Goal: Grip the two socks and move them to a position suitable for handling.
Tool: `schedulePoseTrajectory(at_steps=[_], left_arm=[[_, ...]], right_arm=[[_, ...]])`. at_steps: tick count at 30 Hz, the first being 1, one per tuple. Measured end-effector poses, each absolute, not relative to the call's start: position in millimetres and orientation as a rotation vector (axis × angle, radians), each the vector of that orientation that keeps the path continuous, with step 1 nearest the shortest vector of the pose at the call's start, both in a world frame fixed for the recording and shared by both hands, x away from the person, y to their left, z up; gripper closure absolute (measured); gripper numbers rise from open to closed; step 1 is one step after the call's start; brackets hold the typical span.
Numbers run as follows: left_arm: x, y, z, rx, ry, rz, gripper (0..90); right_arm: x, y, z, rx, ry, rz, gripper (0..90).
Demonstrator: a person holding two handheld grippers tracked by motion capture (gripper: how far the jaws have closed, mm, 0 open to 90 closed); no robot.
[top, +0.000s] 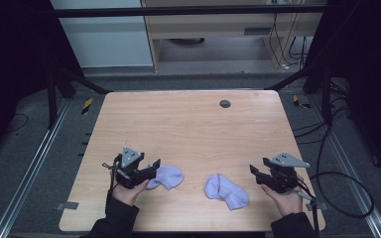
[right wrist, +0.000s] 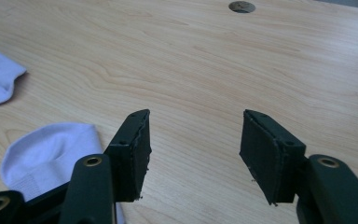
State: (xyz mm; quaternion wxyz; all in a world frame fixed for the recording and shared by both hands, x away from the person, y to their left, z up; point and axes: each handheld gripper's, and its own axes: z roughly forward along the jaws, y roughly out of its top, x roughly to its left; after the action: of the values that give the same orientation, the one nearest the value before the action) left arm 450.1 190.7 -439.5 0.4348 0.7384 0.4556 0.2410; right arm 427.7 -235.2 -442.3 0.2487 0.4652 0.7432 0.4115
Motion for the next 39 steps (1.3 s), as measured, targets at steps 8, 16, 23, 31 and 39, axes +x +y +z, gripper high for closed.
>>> schedulePoseTrajectory(at_steps=[8,16,23,31,39], left_arm=[[449,165,-437,1.874,1.090,0.597,33.2],[446,133,-438,1.923,1.035,0.587,33.1],[443,111,-443,1.962,0.998,0.558,33.1],[437,92,-451,2.011,0.962,0.520,36.1],[431,78,-457,2.049,0.934,0.510,40.6]], right_arm=[[422,-228,-443,1.258,2.063,1.155,38.8],[411,-220,-448,1.210,2.106,1.170,36.6],[405,-211,-456,1.180,2.164,1.150,38.9],[397,-201,-460,1.147,2.221,1.161,44.8],[389,-195,-467,1.128,2.277,1.156,50.9]])
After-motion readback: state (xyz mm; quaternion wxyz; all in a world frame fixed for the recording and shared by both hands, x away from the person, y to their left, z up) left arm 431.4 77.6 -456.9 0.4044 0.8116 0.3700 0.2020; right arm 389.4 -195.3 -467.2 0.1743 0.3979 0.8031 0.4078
